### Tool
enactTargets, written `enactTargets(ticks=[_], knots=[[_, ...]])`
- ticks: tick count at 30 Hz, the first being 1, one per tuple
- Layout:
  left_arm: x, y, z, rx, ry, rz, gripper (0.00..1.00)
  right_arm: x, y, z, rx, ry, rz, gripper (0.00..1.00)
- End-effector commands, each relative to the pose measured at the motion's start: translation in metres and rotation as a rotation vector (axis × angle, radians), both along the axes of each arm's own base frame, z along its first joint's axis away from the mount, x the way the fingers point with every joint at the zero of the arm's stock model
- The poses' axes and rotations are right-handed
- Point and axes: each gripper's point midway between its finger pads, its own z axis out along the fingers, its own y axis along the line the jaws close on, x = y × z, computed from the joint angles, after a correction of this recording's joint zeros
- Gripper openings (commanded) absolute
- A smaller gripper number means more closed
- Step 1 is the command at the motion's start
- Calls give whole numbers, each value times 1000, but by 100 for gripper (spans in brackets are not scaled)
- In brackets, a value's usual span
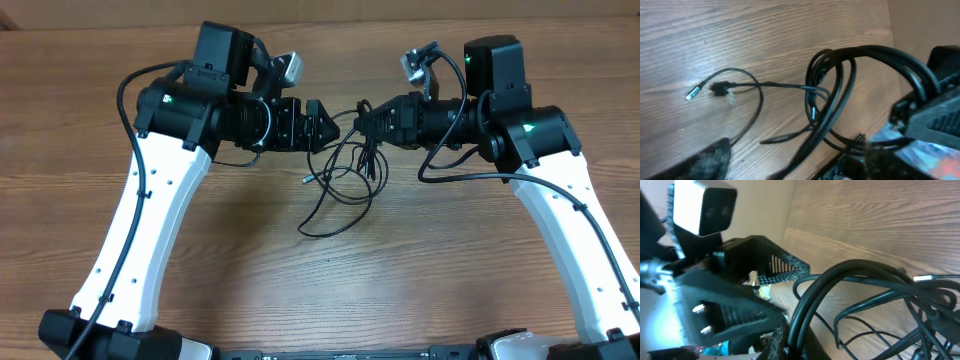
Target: Untangle cables
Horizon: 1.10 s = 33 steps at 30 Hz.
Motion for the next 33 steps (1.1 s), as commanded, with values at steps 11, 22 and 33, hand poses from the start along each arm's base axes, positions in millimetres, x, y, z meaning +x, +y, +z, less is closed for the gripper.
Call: enactTargets(ticks=[11, 22, 33], knots=[[17, -12, -29, 10, 37, -44, 4, 4, -5, 5, -33, -17, -39, 4], [50, 86, -10, -88, 202, 437, 4, 36, -99, -65, -452, 169, -541, 4], [35, 71, 103, -689, -34, -50, 4, 46, -127, -69, -511, 160, -635, 17]])
